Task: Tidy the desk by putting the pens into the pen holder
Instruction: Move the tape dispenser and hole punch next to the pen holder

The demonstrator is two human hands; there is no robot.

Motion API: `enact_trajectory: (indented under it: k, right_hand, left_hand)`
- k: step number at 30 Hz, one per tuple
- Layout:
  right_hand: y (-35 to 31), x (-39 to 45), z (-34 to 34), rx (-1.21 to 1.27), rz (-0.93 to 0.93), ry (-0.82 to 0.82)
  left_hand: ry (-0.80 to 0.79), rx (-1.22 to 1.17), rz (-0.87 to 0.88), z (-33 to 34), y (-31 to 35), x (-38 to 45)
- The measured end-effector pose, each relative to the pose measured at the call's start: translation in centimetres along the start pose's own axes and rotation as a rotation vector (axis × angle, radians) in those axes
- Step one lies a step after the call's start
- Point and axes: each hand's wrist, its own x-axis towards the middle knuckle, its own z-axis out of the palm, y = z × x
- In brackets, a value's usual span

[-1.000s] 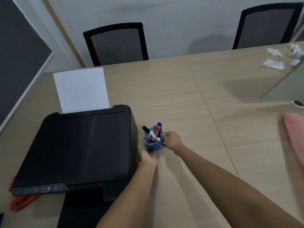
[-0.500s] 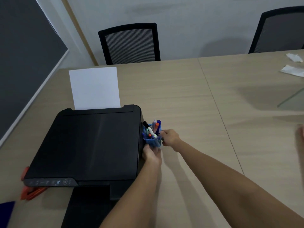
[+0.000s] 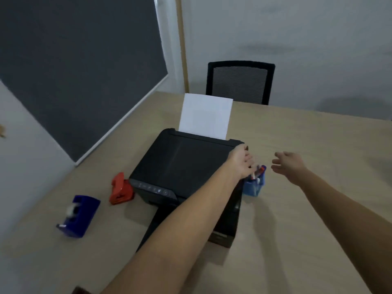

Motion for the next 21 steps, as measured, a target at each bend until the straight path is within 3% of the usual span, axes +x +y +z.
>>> enact_trajectory:
  k: [7, 12, 17, 21]
  right_hand:
    - [-5.7, -4.3, 15.8, 0.000, -0.135, -0.114]
    - [-7.1, -8.5, 30.4, 0.013, -0.155, -0.143]
    - [-6.8, -13.5, 43.8, -0.015, -0.131, -0.257]
    - [-3.7, -15.5, 51.7, -0.207, -0.101, -0.328]
  left_hand:
    - [0.149, 0.023, 0.220, -15.9, 11.4, -8.6]
    - [0.304, 0.041, 0.247, -29.9, 17.2, -13.8]
    - [0.461, 0.101, 0.226, -42.5, 19.6, -17.6]
    - [0.593, 0.331, 0.207, -48.9, 18.3, -20.2]
